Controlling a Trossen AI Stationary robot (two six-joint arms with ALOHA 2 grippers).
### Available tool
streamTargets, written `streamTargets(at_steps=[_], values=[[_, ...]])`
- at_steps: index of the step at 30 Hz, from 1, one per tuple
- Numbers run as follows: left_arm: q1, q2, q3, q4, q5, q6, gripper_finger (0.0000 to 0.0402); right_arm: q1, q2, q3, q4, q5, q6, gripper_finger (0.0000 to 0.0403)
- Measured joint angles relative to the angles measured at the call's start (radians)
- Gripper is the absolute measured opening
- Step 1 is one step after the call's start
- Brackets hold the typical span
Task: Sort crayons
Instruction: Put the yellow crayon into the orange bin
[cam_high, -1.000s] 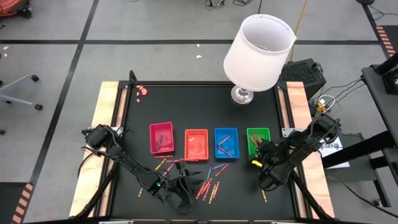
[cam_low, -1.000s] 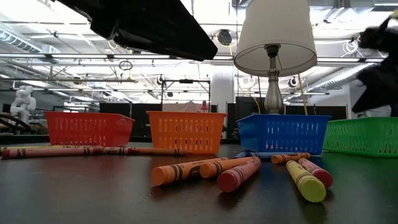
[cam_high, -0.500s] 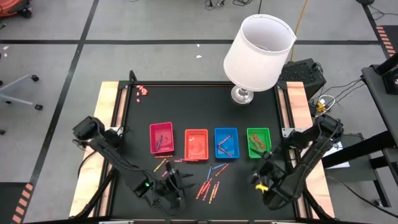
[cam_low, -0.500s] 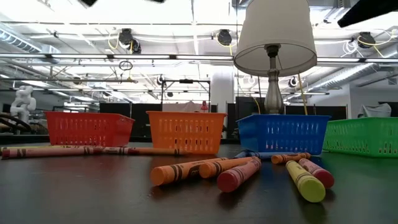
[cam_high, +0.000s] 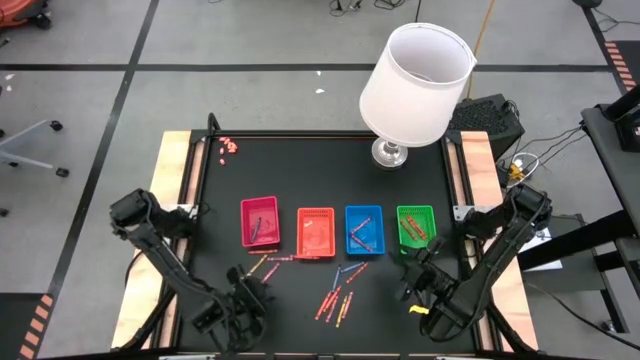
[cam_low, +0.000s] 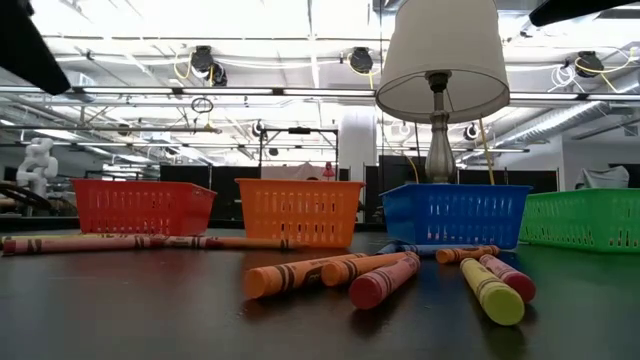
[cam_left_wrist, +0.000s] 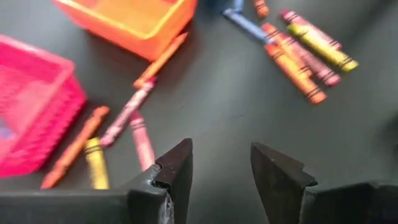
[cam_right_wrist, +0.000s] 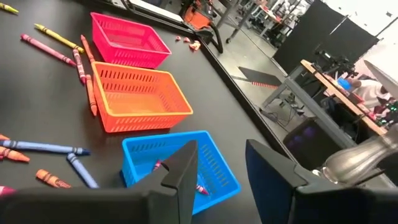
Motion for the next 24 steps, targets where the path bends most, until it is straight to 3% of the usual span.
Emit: streamTargets(at_steps=[5,15,24], values=[[-0.025,0.001,-0.026,-0.070,-0.058,-0.061,0.0162,0.000,0.000,0.000,0.030,-0.002,0.001,0.0118],[-0.036,0.001,-0.174,-0.057,-0.058,-0.238,0.0162,0.000,0.000,0.000,0.069,-0.003,-0.031,0.0118],[-0.037,0.002,-0.287,0.000,-0.051,-0.279,0.0162,0.000,0.000,0.000,0.085,-0.003,-0.052,0.0118]])
